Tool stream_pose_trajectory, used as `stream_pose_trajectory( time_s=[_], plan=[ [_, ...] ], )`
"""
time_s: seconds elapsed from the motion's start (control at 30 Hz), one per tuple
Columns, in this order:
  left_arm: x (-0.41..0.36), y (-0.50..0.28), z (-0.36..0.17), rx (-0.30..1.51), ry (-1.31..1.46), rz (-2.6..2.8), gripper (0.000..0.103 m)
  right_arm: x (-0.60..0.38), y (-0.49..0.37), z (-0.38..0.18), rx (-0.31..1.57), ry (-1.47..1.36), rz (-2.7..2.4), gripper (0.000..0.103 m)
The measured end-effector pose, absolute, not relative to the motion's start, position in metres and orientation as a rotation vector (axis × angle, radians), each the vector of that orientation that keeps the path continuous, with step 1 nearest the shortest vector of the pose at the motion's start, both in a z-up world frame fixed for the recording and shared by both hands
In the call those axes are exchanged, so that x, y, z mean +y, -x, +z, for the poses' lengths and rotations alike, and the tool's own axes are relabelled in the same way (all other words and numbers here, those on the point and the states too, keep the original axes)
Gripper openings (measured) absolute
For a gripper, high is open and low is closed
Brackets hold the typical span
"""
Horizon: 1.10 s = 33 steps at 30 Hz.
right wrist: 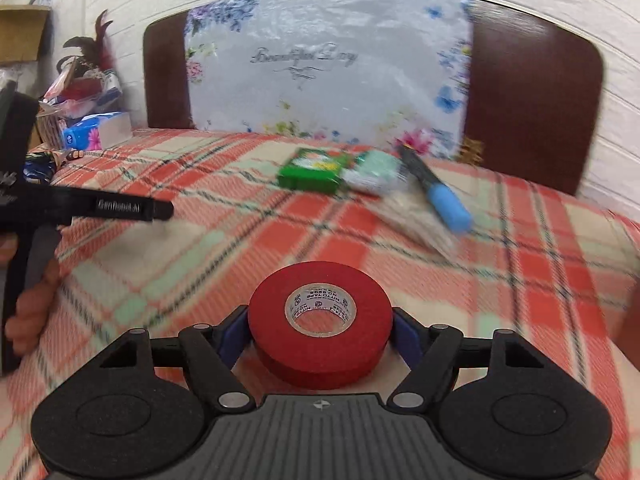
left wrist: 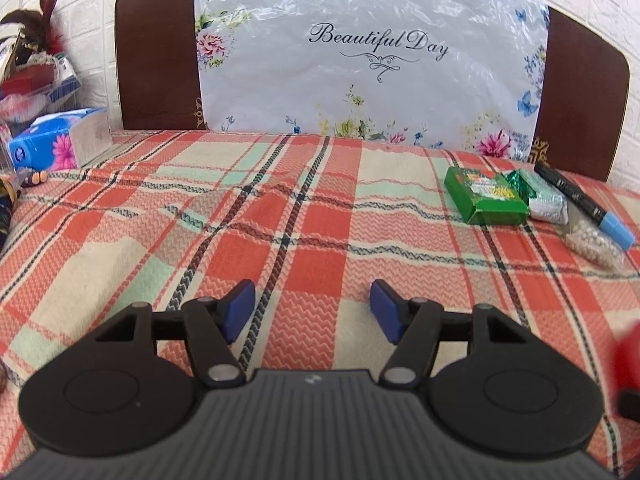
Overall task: Organize objects
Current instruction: 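Carry the red tape roll into the brown box and open the right gripper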
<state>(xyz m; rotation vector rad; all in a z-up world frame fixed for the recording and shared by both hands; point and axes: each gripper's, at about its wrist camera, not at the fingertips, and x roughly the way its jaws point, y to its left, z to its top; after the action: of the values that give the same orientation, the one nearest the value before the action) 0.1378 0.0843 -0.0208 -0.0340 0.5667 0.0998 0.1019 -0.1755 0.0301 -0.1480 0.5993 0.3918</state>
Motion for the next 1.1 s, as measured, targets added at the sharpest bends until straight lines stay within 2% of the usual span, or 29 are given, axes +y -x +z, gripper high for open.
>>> stream_pose_trajectory(
  time_s=[0.23,0.37,0.6,0.77,0.8,0.87,0.9,0.93,0.97,1.1],
  plan=[
    [0.059,-0.135,-0.012,0.615,-0.062,0.155,0.065,-0.234,-0.046,0.031,0.607,0.120,0.244,0.072],
    [0.013,-0.121,0.004,0.672,-0.003,-0.034,0.065,-0.260,-0.027,0.029,0.607,0.078,0.220,0.076],
    [-0.087,-0.088,0.041,0.711,-0.064,-0.447,0.065,-0.265,-0.020,0.028,0.595,0.080,0.221,0.077],
    [-0.122,-0.080,0.028,0.841,-0.078,-0.631,0.063,-0.268,-0.020,0.028,0.597,0.061,0.218,0.077],
    [-0.128,-0.080,0.023,0.865,-0.094,-0.642,0.060,-0.266,-0.021,0.027,0.601,0.060,0.217,0.077],
    [-0.135,-0.080,0.012,0.916,-0.128,-0.654,0.047,-0.266,-0.023,0.027,0.602,0.061,0.222,0.077],
    [-0.137,-0.081,0.006,0.941,-0.135,-0.660,0.036,-0.266,-0.024,0.026,0.604,0.060,0.225,0.077],
    [-0.136,-0.080,0.004,0.930,-0.136,-0.662,0.032,-0.267,-0.025,0.026,0.605,0.058,0.228,0.076],
    [-0.137,-0.080,0.004,0.927,-0.137,-0.661,0.032,-0.268,-0.026,0.026,0.604,0.055,0.235,0.069],
    [-0.142,-0.081,0.022,0.908,-0.136,-0.651,0.029,-0.266,-0.024,0.028,0.580,0.065,0.244,0.068]
  ],
)
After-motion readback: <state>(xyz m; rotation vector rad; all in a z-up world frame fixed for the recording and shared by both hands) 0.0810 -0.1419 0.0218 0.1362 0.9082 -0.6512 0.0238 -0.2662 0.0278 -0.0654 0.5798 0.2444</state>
